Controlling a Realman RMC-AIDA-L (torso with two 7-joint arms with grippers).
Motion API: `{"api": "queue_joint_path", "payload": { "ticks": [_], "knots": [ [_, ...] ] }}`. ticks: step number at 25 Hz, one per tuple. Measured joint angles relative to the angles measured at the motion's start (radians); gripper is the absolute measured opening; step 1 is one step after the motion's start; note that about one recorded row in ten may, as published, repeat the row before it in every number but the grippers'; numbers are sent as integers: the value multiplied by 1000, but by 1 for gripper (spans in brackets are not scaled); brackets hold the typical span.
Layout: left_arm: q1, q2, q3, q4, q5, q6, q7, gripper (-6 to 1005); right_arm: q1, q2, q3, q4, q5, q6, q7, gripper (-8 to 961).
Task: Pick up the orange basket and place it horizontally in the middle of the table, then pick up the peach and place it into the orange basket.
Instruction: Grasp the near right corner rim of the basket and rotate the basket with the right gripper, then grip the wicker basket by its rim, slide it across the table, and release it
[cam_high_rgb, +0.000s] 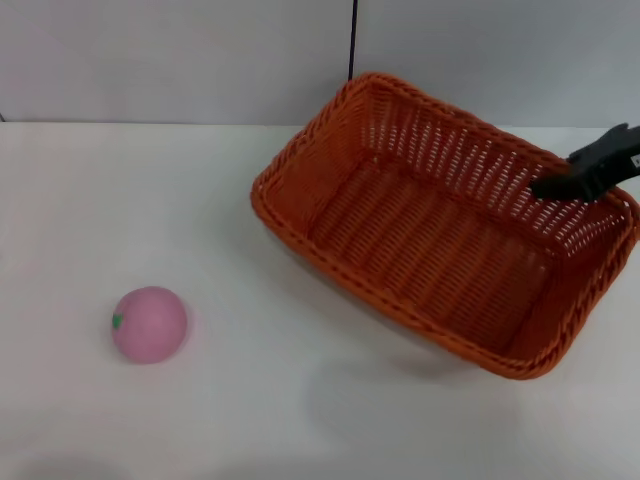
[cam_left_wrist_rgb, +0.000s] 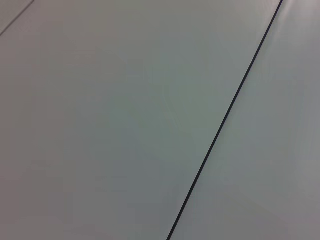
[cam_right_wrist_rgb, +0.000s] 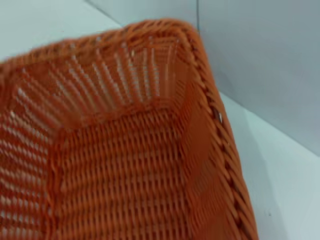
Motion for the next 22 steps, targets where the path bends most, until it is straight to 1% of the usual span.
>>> {"api": "queue_joint_path", "payload": {
  "ticks": [2, 8, 13, 17, 22],
  "knots": [
    [0, 0, 0, 0, 0, 1, 0, 769, -15, -8, 0, -24, 53, -24, 0, 176],
    [0, 0, 0, 0, 0, 2, 0, 766, -66, -38, 11, -114, 236, -96, -1, 168],
    [0, 0, 0, 0, 0, 3, 0, 763, -95, -46, 80, -172, 376, -107, -6, 165],
    [1, 0, 0, 0, 0, 5, 0, 761, -92, -66, 102, -176, 481, -146, -16, 166],
    [1, 0, 0, 0, 0, 5, 0, 758, -44, -95, 106, -176, 516, -238, -68, 173]
  ]
}}
